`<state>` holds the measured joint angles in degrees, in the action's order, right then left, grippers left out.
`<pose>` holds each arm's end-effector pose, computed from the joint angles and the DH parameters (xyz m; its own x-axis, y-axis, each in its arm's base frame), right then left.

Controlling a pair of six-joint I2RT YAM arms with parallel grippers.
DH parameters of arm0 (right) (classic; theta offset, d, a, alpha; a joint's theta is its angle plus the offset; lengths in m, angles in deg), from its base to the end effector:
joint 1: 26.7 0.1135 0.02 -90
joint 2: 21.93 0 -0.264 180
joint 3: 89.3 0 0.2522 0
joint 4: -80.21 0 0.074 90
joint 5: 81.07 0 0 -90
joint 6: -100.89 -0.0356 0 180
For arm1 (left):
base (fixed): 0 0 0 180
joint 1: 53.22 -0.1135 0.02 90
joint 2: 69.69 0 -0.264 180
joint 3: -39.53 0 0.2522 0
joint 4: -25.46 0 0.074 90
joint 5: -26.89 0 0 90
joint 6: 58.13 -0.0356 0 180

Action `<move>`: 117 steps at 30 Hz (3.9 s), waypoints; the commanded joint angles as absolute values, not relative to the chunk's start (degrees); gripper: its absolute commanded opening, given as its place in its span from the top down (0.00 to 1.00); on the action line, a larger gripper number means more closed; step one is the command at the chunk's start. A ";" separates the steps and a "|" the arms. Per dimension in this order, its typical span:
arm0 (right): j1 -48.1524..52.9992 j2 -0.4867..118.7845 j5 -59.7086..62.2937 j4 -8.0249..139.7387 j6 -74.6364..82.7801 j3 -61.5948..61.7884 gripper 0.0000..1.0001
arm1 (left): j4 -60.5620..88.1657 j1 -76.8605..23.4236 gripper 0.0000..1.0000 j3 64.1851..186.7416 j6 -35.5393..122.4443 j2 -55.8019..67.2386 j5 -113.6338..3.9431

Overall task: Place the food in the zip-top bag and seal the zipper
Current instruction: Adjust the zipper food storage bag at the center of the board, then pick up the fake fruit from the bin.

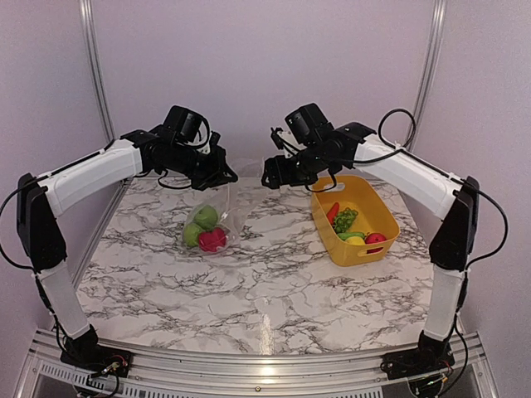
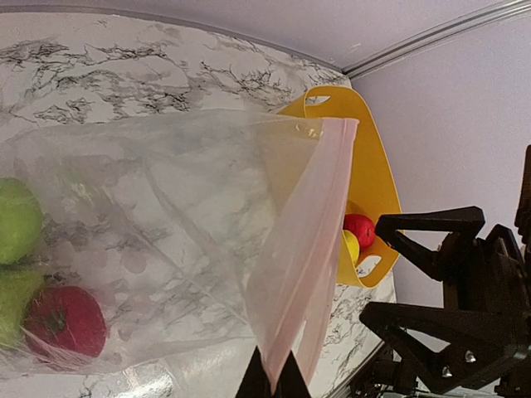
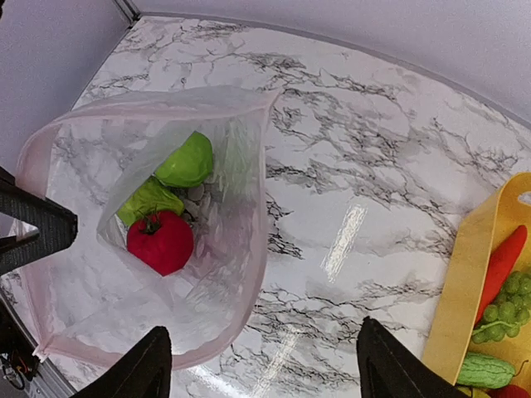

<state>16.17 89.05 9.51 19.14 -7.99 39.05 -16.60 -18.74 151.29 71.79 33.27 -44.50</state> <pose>0.3187 0.2953 0.3596 -0.6975 -0.2060 -0.6863 -0.4748 0.8502 0.2273 0.3386 -0.2463 0.3503 -0.8322 -0.1663 -0.5290 0.2901 0.6825 -0.6708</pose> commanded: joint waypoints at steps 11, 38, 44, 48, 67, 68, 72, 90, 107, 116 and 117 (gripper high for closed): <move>14.14 95.04 0.09 17.35 -10.96 41.69 0.83 | -20.55 -19.07 0.97 153.04 68.43 33.36 -45.17; 12.41 95.33 -8.51 19.42 -13.11 48.87 0.94 | -37.73 -17.67 1.00 156.98 62.19 31.65 -54.81; 10.97 92.98 -5.61 19.01 -12.49 49.02 0.48 | -45.59 -17.18 1.00 167.42 60.31 34.16 -65.90; 8.82 90.30 1.23 18.03 -7.58 46.31 0.29 | -45.52 -17.18 1.00 165.85 60.06 35.03 -64.49; -3.46 79.72 8.66 20.20 -4.73 22.65 0.33 | -34.56 -16.83 1.00 158.87 61.06 35.12 -52.46; -3.49 79.49 10.08 19.76 -4.51 21.86 0.33 | -33.97 -16.83 1.00 158.39 61.20 35.08 -52.27; -3.59 79.23 10.89 17.73 -4.20 18.86 0.35 | -33.01 -16.83 1.00 157.99 61.32 35.41 -51.47; -3.59 78.07 13.51 6.32 -1.76 8.96 0.16 | -31.86 -16.83 1.00 155.95 61.73 35.56 -49.41; -5.25 84.70 12.47 7.69 -1.17 8.03 0.06 | -31.63 -16.83 1.00 156.06 61.93 35.37 -49.51; -5.53 87.20 11.85 8.19 -1.60 8.06 0.10 | -31.55 -16.83 1.00 155.66 61.58 34.96 -49.99; -5.52 87.56 11.76 8.18 -1.52 8.11 0.12 | -31.57 -16.83 1.00 155.68 61.51 34.95 -50.01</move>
<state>-5.21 85.29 12.88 8.26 -1.67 7.86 -31.85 -17.03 156.49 61.67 35.85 -49.65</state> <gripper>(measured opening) 0.901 0.016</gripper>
